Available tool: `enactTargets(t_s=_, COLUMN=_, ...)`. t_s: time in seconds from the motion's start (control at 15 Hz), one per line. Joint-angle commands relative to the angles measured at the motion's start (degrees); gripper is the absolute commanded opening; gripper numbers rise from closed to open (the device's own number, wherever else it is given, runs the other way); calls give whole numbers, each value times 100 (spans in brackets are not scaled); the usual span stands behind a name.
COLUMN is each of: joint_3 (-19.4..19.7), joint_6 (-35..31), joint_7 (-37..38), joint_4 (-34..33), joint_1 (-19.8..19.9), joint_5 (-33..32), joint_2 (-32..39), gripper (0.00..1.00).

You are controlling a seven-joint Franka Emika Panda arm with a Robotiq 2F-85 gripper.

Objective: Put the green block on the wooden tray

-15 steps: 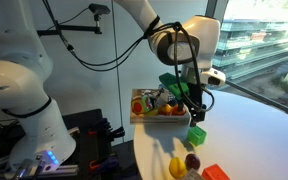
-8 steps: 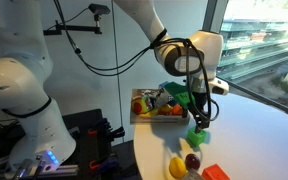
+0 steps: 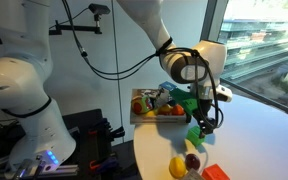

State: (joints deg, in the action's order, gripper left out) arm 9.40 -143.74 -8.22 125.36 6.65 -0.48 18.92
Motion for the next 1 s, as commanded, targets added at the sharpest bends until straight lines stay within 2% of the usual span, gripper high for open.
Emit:
enactTargets(t_s=0.0, joint_3=-70, joint_6=-122, joint_7=129, joint_4=-205, joint_1=93, joint_5=-91, joint_2=215, gripper=100)
enactTargets(t_s=0.4, joint_3=-25, joint_6=-250, joint_7=226, joint_4=-244, joint_1=50, joint_5=-181, joint_2=422, gripper=100)
enactTargets(t_s=0.47, joint_3=-18, joint_6=-225, joint_7=248, joint_4=-253, joint_1=44, joint_5=-193, joint_2=451, gripper=75)
enactTargets(t_s=0.53, joint_3=-10, joint_6=-227, joint_7=265, joint_4=-252, joint_1=38, joint_5=-211, joint_2=475, gripper=75)
enactTargets(t_s=0.8, joint_3=-17, joint_6=-155, joint_7=317, joint_4=-225, joint_1=44, joint_5=-198, joint_2=428, gripper=40)
enactTargets(t_s=0.93, joint_3=-25, joint_6=-88, joint_7=341, joint_4=-194, joint_1=50, joint_5=-170, joint_2=316, gripper=31)
